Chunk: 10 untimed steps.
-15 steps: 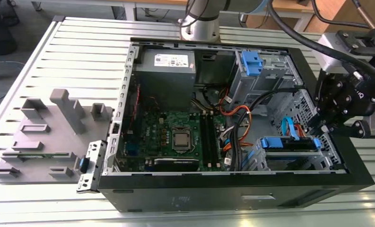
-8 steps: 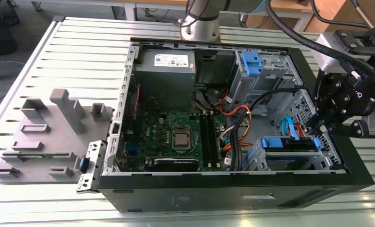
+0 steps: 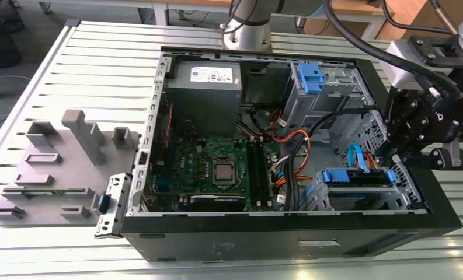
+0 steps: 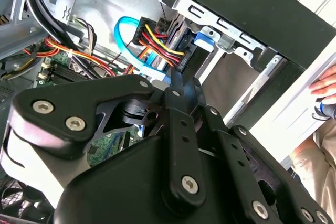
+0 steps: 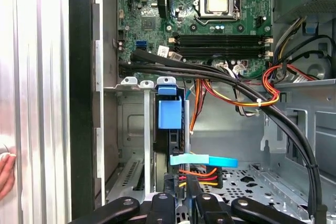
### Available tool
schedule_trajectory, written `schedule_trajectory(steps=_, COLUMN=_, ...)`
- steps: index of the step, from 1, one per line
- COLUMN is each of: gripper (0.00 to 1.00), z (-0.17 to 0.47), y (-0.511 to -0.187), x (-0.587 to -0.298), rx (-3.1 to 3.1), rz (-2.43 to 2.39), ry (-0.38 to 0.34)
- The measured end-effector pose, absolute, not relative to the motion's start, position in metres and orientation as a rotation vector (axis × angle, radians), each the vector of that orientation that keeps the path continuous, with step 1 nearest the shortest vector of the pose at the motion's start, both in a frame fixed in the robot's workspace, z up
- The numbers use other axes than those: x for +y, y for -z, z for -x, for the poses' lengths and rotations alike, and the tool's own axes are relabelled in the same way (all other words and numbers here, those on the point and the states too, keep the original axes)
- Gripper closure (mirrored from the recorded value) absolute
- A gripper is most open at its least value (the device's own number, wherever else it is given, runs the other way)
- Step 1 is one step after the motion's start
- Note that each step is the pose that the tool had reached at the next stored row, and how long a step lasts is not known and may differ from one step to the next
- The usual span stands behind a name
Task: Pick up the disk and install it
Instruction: 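Insert the second disk wire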
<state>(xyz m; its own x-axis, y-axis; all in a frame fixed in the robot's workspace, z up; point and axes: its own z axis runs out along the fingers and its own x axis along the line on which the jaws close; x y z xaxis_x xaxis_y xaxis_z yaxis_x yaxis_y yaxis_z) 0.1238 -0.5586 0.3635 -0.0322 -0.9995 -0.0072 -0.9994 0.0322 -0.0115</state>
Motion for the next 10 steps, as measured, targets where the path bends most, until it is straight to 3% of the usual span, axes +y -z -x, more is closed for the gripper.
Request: schedule_trajectory(steps=10, gripper=0.76, z=-0.1238, y=-0.3678, x=-0.5586, rx=2.247, rz=2.176, ry=0.005)
